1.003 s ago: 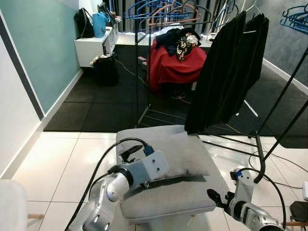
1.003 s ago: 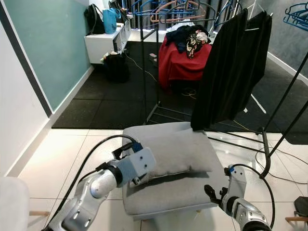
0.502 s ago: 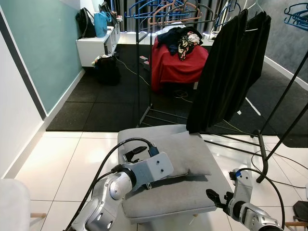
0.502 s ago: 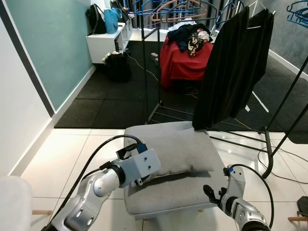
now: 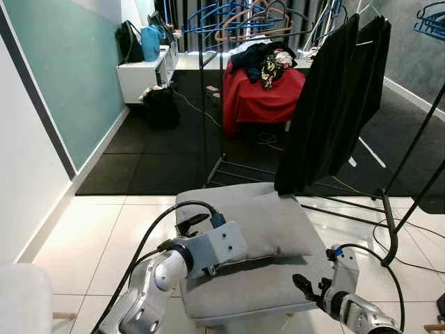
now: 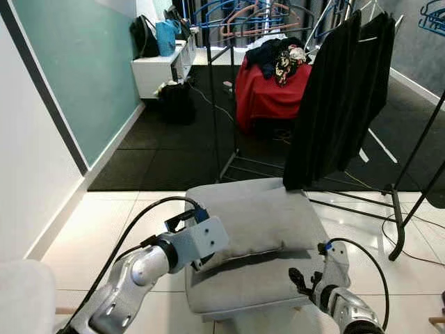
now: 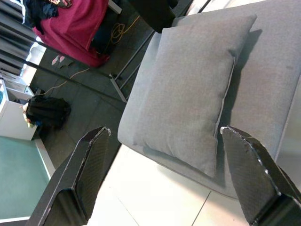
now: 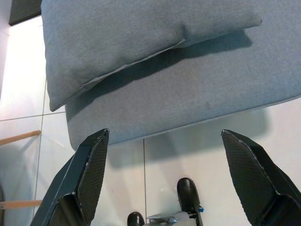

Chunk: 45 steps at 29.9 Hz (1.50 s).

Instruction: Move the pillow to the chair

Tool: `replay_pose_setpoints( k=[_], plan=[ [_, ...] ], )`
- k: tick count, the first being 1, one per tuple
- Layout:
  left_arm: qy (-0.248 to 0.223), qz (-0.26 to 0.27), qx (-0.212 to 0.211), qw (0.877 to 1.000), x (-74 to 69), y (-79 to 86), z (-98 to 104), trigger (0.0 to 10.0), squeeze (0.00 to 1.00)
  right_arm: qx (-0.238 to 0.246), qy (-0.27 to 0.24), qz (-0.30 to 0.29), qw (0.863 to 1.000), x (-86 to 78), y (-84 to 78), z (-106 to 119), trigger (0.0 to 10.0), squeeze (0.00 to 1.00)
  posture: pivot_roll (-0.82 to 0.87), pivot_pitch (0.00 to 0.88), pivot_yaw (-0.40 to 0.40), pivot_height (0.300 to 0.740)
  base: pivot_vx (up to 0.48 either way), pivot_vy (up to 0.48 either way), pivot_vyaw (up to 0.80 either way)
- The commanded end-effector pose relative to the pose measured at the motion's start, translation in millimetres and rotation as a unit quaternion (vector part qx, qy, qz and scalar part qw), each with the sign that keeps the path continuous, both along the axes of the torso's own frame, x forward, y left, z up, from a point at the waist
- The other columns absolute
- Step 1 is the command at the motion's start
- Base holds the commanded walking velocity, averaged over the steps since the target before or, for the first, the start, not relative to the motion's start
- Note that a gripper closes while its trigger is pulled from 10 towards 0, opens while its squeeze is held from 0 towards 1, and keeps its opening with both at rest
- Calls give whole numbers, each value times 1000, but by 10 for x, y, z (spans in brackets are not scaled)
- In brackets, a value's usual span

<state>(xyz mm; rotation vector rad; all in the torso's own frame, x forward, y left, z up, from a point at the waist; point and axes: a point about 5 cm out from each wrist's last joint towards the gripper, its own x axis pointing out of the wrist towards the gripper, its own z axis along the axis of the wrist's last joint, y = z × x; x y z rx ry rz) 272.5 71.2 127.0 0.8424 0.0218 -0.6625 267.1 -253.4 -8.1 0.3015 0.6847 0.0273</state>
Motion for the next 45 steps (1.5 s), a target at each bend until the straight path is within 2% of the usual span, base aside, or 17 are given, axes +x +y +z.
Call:
replay_pose_setpoints(
  k=[1, 45],
  plan=[
    [10, 5, 12, 1000, 13, 87, -66, 10000, 0, -2, -4, -1, 1000, 2, 25, -8, 10000, 0, -122, 0, 19, 725, 0, 0, 0],
    [8, 3, 11, 1000, 35, 98, -57, 10000, 0, 1, -7, -7, 1000, 23, 27, 7, 10000, 0, -111, 0, 20, 725, 0, 0, 0]
  ],
)
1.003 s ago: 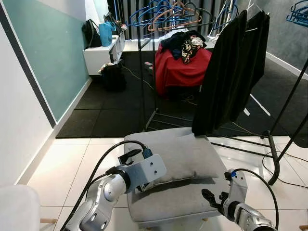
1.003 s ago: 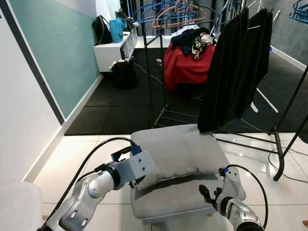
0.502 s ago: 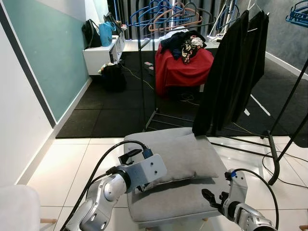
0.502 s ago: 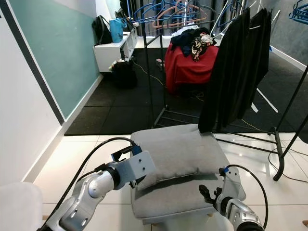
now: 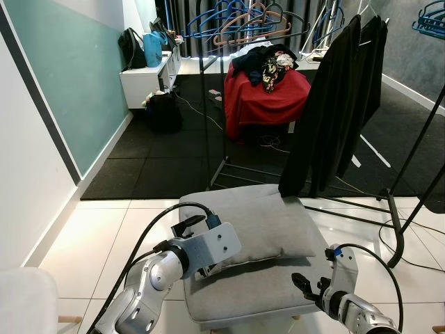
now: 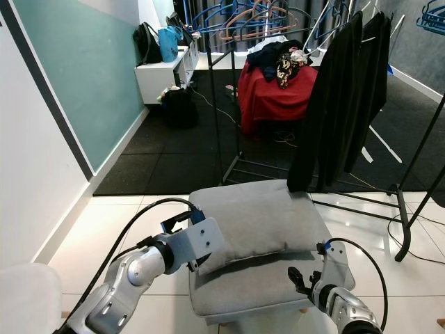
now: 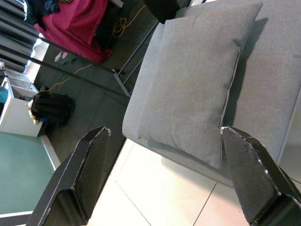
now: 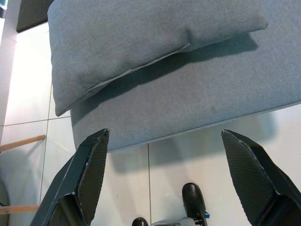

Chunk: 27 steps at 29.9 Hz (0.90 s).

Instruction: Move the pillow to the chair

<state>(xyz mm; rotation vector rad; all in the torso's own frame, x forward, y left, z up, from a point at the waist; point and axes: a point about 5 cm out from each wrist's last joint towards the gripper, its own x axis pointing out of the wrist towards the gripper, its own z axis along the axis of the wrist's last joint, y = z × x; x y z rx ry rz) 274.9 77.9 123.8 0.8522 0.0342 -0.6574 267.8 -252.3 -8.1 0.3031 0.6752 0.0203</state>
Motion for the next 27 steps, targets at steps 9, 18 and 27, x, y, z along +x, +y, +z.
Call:
replay_pose_setpoints(
  k=[9, 18, 27],
  plan=[
    [6, 0, 4, 1000, 8, 27, -34, 10000, 0, 1, -2, -2, 1000, 10, 15, 2, 10000, 0, -107, 0, 17, 725, 0, 0, 0],
    [6, -1, 3, 1000, 0, 6, -26, 10000, 0, 1, -2, -3, 1000, 4, -7, 6, 10000, 0, -108, 0, 18, 725, 0, 0, 0],
    [6, -2, 3, 1000, 0, 0, -25, 10000, 0, 1, -1, -4, 1000, 3, -14, 7, 10000, 0, -115, 0, 21, 725, 0, 0, 0]
  ],
)
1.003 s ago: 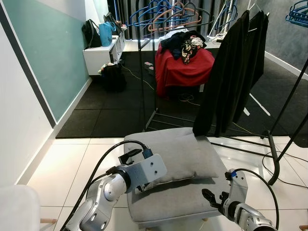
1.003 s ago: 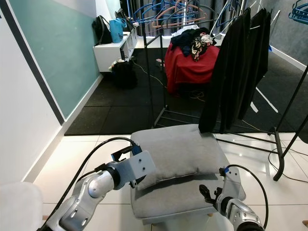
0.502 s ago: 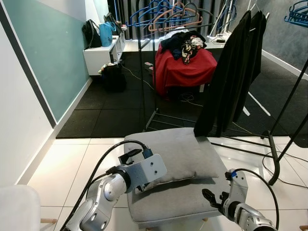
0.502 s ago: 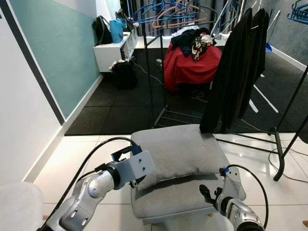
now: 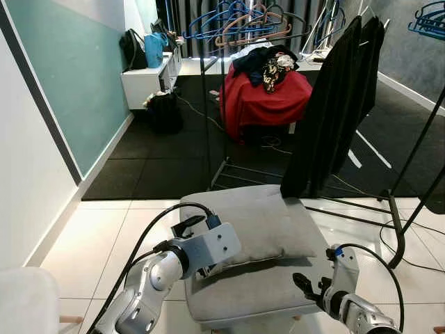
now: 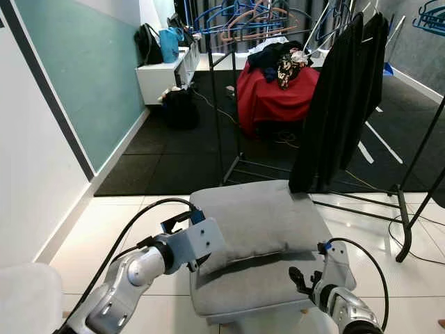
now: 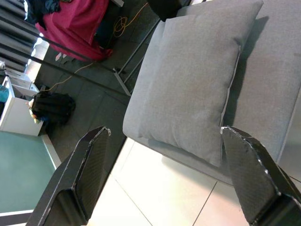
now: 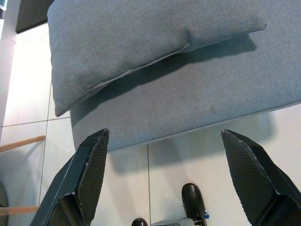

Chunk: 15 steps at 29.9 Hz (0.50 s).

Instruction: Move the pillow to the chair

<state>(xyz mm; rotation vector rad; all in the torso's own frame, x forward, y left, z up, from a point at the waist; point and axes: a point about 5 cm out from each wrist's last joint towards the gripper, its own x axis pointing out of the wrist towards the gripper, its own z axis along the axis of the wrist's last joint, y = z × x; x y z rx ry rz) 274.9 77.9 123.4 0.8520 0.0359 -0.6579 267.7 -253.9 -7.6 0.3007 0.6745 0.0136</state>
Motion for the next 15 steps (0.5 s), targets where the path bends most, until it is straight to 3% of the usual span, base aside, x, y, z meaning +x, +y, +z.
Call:
replay_pose_setpoints(
  k=[1, 15],
  plan=[
    [5, -2, 3, 1000, -1, 0, -21, 10000, 0, 3, -1, -1, 1000, 4, 3, 3, 10000, 0, -115, 0, 21, 725, 0, 0, 0],
    [5, -2, 3, 1000, 1, 0, -17, 10000, 0, 4, -1, -3, 1000, 5, -2, 5, 10000, 0, -106, 0, 13, 725, 0, 0, 0]
  ],
)
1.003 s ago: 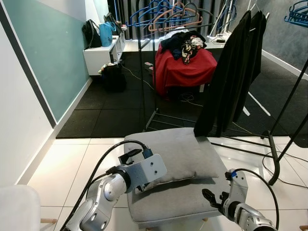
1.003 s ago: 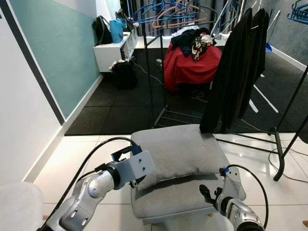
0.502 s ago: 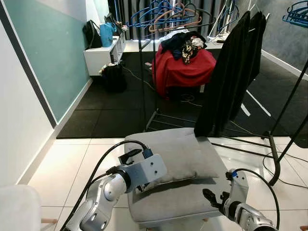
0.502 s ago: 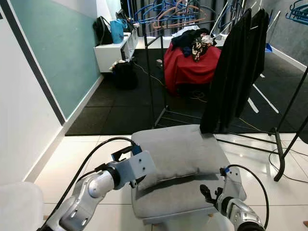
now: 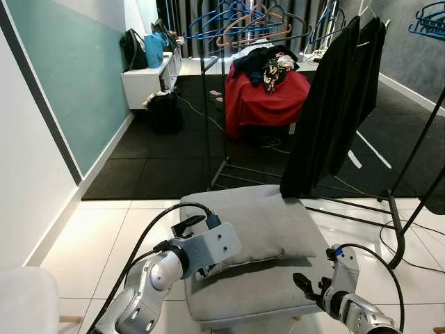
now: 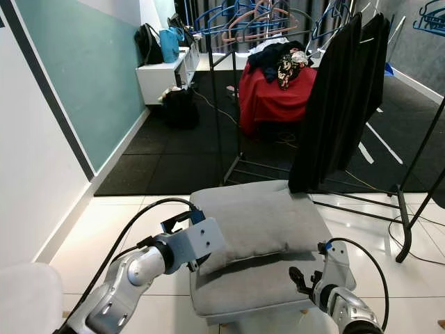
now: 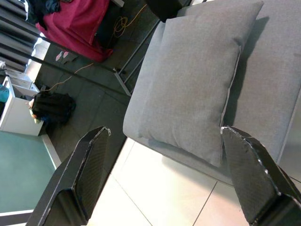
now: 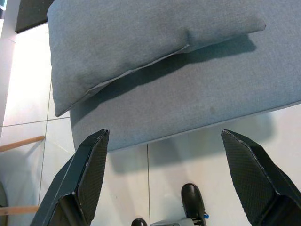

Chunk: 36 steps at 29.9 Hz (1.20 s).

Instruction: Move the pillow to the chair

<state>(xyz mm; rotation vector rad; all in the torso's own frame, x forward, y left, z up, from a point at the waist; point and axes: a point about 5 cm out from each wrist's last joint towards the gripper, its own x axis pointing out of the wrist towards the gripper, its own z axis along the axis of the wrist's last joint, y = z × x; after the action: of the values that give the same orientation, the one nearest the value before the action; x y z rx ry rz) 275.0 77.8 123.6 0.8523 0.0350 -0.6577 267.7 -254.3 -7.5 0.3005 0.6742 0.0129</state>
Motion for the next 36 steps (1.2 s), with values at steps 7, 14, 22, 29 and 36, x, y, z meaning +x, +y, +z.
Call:
replay_pose_setpoints(
  k=[7, 14, 22, 29, 36],
  plan=[
    [5, -2, 3, 1000, -7, 7, -16, 10000, 0, 5, 0, -1, 1000, 2, 4, 1, 10000, 0, -101, 4, 17, 725, 0, 0, 0],
    [5, -2, 4, 1000, 1, 2, -16, 10000, 0, 5, 0, -4, 1000, 8, 3, 5, 10000, 0, -110, 0, 12, 725, 0, 0, 0],
    [5, -2, 4, 1000, 2, 2, -18, 10000, 0, 5, 0, -4, 1000, 6, 2, 3, 10000, 0, -119, 0, 16, 725, 0, 0, 0],
    [6, -2, 2, 1000, -13, 0, -17, 10000, 0, 6, -1, -8, 1000, -11, -15, -3, 10000, 0, -112, 1, 13, 725, 0, 0, 0],
    [6, -2, 1, 1000, -30, -3, -14, 10000, 0, 6, 3, -3, 1000, -23, -13, -12, 10000, 0, -97, 4, 15, 725, 0, 0, 0]
  ],
)
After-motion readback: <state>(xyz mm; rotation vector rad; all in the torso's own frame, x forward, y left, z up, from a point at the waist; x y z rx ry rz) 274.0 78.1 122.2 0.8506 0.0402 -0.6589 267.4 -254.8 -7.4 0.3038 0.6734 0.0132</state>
